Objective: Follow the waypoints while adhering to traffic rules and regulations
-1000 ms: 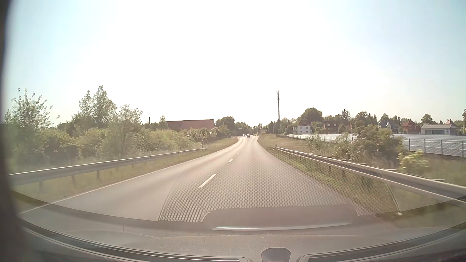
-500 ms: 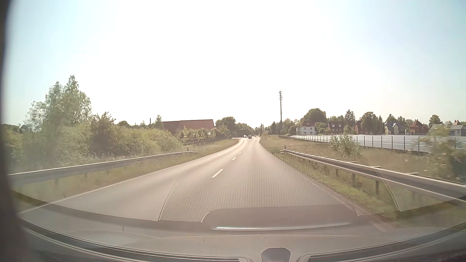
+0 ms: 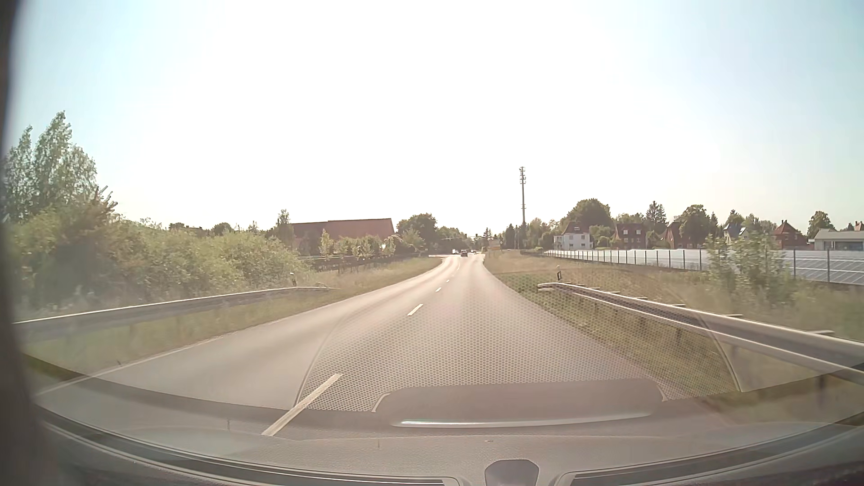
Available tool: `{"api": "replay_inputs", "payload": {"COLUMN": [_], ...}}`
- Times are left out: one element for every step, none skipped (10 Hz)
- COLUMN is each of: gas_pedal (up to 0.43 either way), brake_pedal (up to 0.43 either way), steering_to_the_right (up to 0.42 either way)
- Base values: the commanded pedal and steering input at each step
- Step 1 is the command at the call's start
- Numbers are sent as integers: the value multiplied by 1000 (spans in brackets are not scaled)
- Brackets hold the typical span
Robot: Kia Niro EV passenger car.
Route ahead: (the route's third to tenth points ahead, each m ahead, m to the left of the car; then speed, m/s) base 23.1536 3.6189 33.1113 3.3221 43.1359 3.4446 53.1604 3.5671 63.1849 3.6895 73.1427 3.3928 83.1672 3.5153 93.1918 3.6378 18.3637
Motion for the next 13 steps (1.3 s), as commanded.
{"api": "replay_inputs", "payload": {"gas_pedal": [130,130,130,130,130,130,130,130,130,0,0,0,0], "brake_pedal": [6,6,6,6,6,6,6,6,6,6,6,6,6], "steering_to_the_right": [1,1,1,1,2,2,3,3,4,4,4,4,4]}}
